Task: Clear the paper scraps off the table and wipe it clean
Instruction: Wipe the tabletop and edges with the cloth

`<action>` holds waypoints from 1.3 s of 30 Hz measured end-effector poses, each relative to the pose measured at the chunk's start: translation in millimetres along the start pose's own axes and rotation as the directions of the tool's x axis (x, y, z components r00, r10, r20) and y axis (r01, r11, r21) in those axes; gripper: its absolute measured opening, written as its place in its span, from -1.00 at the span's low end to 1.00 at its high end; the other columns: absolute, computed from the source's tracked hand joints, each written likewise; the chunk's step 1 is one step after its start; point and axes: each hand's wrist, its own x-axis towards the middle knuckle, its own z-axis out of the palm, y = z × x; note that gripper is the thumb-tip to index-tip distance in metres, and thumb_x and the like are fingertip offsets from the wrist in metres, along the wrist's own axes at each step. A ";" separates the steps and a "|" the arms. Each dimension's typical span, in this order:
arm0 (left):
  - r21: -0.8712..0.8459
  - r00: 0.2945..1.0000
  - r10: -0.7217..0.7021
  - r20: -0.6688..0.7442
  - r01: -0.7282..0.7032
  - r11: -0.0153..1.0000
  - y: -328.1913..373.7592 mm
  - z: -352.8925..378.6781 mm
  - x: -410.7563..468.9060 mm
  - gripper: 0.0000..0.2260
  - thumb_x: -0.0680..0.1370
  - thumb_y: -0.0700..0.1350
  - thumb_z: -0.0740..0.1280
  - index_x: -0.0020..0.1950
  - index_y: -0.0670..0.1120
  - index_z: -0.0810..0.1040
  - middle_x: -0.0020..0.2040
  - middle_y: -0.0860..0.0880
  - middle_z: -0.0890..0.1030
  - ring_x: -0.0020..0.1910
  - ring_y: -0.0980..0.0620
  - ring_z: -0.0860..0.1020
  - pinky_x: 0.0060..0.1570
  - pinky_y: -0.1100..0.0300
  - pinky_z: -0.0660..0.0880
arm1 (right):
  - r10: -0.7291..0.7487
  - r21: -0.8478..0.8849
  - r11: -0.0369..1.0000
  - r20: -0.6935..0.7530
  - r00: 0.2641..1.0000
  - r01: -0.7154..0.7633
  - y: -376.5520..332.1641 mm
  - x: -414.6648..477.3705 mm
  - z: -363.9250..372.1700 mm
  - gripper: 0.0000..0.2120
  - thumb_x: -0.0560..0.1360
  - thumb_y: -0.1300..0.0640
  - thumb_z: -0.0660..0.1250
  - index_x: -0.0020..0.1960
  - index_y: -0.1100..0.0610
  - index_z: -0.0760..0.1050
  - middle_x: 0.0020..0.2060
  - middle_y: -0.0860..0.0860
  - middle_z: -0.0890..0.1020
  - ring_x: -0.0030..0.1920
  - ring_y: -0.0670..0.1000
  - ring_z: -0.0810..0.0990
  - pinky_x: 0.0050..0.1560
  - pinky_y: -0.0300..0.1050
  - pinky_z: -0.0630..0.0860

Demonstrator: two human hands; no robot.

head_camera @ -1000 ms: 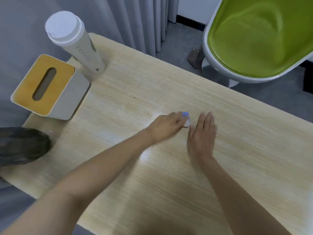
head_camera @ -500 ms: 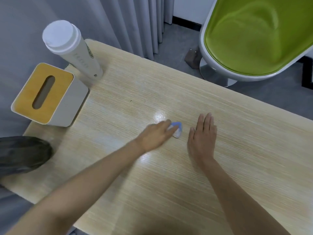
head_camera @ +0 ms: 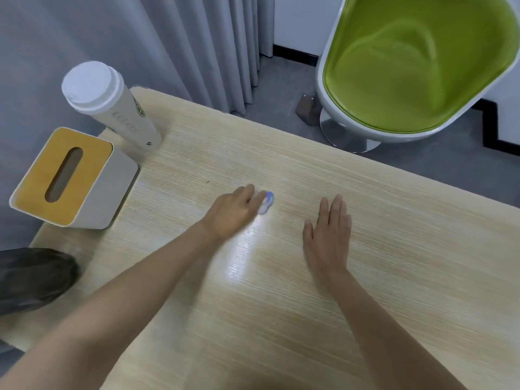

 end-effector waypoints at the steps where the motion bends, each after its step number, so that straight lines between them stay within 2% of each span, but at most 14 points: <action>1: 0.017 0.994 -0.113 0.005 0.113 0.993 -13.0 -2.9 16.0 -0.62 0.28 -0.33 0.49 0.08 -0.21 0.58 -0.24 -0.15 0.47 -0.42 -0.09 0.47 -0.62 0.23 0.26 | 0.006 -0.006 1.000 -0.007 1.000 -0.006 2.2 0.2 -0.8 -0.42 0.62 0.00 0.01 0.55 0.17 -0.09 0.54 0.16 -0.12 0.54 0.09 -0.16 0.51 0.02 -0.19; 8: -0.167 0.579 -0.813 -0.063 0.797 0.581 -21.6 -4.7 106.6 -0.76 0.60 -0.29 0.14 0.24 -0.21 0.44 0.15 -0.21 0.45 -0.08 -0.19 0.53 -0.19 0.06 0.34 | 0.069 0.032 0.997 0.012 0.998 -0.069 15.6 10.7 -7.7 -0.43 0.63 0.00 -0.04 0.55 0.15 -0.15 0.54 0.13 -0.17 0.53 0.07 -0.22 0.52 0.03 -0.19; 10: -0.291 0.710 -0.704 -0.012 0.671 0.682 21.7 1.2 107.7 -0.78 0.64 -0.16 0.10 0.22 -0.18 0.43 0.09 -0.18 0.50 -0.07 -0.17 0.52 -0.21 0.10 0.31 | 0.075 0.032 0.997 0.015 0.997 -0.076 17.8 12.4 -7.5 -0.43 0.63 0.01 -0.03 0.55 0.16 -0.13 0.54 0.14 -0.15 0.54 0.08 -0.20 0.53 0.05 -0.16; 12: -0.240 0.941 -0.335 0.054 0.338 0.910 65.7 8.2 91.8 -0.77 0.55 -0.22 0.21 0.18 -0.20 0.49 -0.01 -0.17 0.52 -0.21 -0.14 0.53 -0.38 0.11 0.35 | 0.078 0.024 0.997 -0.001 0.997 -0.078 18.1 12.6 -5.8 -0.43 0.63 0.02 -0.01 0.55 0.17 -0.10 0.54 0.16 -0.11 0.54 0.10 -0.16 0.52 0.07 -0.12; 16: -0.011 0.995 -0.095 -0.005 0.095 0.995 11.5 15.9 84.6 -0.74 0.39 -0.29 0.31 0.08 -0.23 0.55 -0.16 -0.18 0.50 -0.39 -0.15 0.51 -0.57 0.13 0.36 | 0.054 0.018 0.998 -0.011 0.998 -0.054 19.7 11.3 -4.0 -0.43 0.63 0.00 -0.03 0.55 0.17 -0.10 0.54 0.15 -0.11 0.54 0.10 -0.15 0.52 0.06 -0.12; 20: -0.078 0.728 -0.683 -0.061 0.678 0.731 -66.5 6.6 111.7 -0.73 0.54 -0.30 0.17 0.22 -0.21 0.47 0.08 -0.23 0.42 -0.13 -0.27 0.52 -0.24 0.02 0.27 | 0.042 -0.021 0.999 -0.024 0.999 -0.043 23.2 10.9 -0.1 -0.45 0.63 -0.04 -0.13 0.55 0.16 -0.11 0.54 0.15 -0.10 0.54 0.09 -0.13 0.52 0.06 -0.10; 23: -0.326 0.511 -0.859 -0.013 0.811 0.487 -38.9 8.6 133.9 -0.78 0.60 -0.28 0.10 0.19 -0.21 0.44 0.08 -0.18 0.43 0.02 -0.21 0.49 -0.15 0.19 0.20 | 0.058 -0.044 0.997 -0.034 0.998 -0.060 20.8 12.4 0.9 -0.37 0.55 -0.10 -0.27 0.55 0.19 -0.07 0.54 0.18 -0.05 0.54 0.12 -0.07 0.52 0.07 -0.07; 25: -0.348 0.615 -0.788 0.035 0.746 0.567 3.1 16.6 146.5 -0.78 0.61 -0.26 0.10 0.21 -0.20 0.43 0.13 -0.18 0.46 0.03 -0.17 0.48 -0.15 0.19 0.23 | 0.069 -0.052 0.996 -0.024 0.997 -0.071 18.5 12.7 0.5 -0.35 0.53 -0.09 -0.28 0.54 0.20 -0.04 0.53 0.19 -0.01 0.54 0.13 -0.03 0.51 0.08 -0.04; 28: -0.286 0.942 -0.312 0.122 0.335 0.898 58.3 14.1 148.1 -0.72 0.62 -0.12 0.03 0.23 -0.16 0.42 0.13 -0.16 0.47 -0.07 -0.14 0.48 -0.18 0.11 0.28 | 0.100 -0.044 0.994 -0.034 0.994 -0.102 17.4 13.8 0.2 -0.37 0.55 -0.07 -0.20 0.52 0.23 0.09 0.51 0.22 0.10 0.51 0.16 0.10 0.48 0.13 0.07; 31: -0.201 0.984 -0.170 0.056 0.178 0.963 25.0 5.2 140.9 -0.78 0.63 0.01 0.07 0.07 -0.11 0.40 0.01 -0.15 0.50 -0.08 -0.14 0.46 -0.09 0.01 0.39 | 0.080 -0.058 0.995 -0.042 0.996 -0.082 19.1 12.3 -0.6 -0.39 0.57 -0.08 -0.19 0.53 0.21 0.04 0.52 0.20 0.05 0.53 0.15 0.04 0.49 0.10 0.00; 33: -0.177 0.864 -0.504 0.025 0.500 0.848 -19.5 5.1 134.8 -0.82 0.61 -0.08 0.14 0.13 -0.12 0.44 0.03 -0.16 0.49 -0.03 -0.18 0.49 -0.10 0.01 0.40 | 0.049 -0.041 0.998 -0.018 0.999 -0.050 22.2 12.8 -1.2 -0.43 0.62 -0.06 -0.14 0.54 0.18 -0.05 0.53 0.17 -0.04 0.54 0.12 -0.06 0.51 0.06 -0.10; 35: -0.355 0.592 -0.805 -0.039 0.745 0.565 -41.8 4.5 133.4 -0.81 0.61 -0.09 0.10 0.09 -0.16 0.43 0.01 -0.17 0.51 -0.03 -0.19 0.49 -0.12 0.05 0.33 | 0.023 -0.015 1.000 -0.025 0.999 -0.024 24.8 14.2 -1.9 -0.44 0.64 -0.03 -0.05 0.55 0.18 -0.06 0.54 0.17 -0.05 0.54 0.11 -0.07 0.52 0.06 -0.10; 37: -0.534 0.430 -0.903 -0.005 0.762 0.366 -18.2 2.6 146.6 -0.81 0.63 -0.07 0.05 -0.01 -0.15 0.36 -0.06 -0.16 0.54 -0.08 -0.17 0.47 -0.11 0.08 0.26 | 0.022 -0.027 0.999 -0.071 0.997 -0.024 27.6 15.5 -5.9 -0.44 0.63 -0.04 -0.07 0.54 0.20 -0.04 0.53 0.18 0.01 0.54 0.12 -0.01 0.52 0.05 -0.06; 39: -0.622 0.421 -0.907 0.014 0.714 0.321 17.5 11.0 162.4 -0.79 0.64 -0.04 0.03 -0.01 -0.14 0.36 -0.03 -0.17 0.58 -0.05 -0.17 0.48 -0.04 0.03 0.31 | 0.084 -0.001 0.996 -0.088 0.993 -0.085 35.1 17.5 -12.7 -0.44 0.64 -0.03 -0.07 0.55 0.20 -0.07 0.54 0.16 -0.03 0.54 0.10 -0.06 0.51 0.03 -0.14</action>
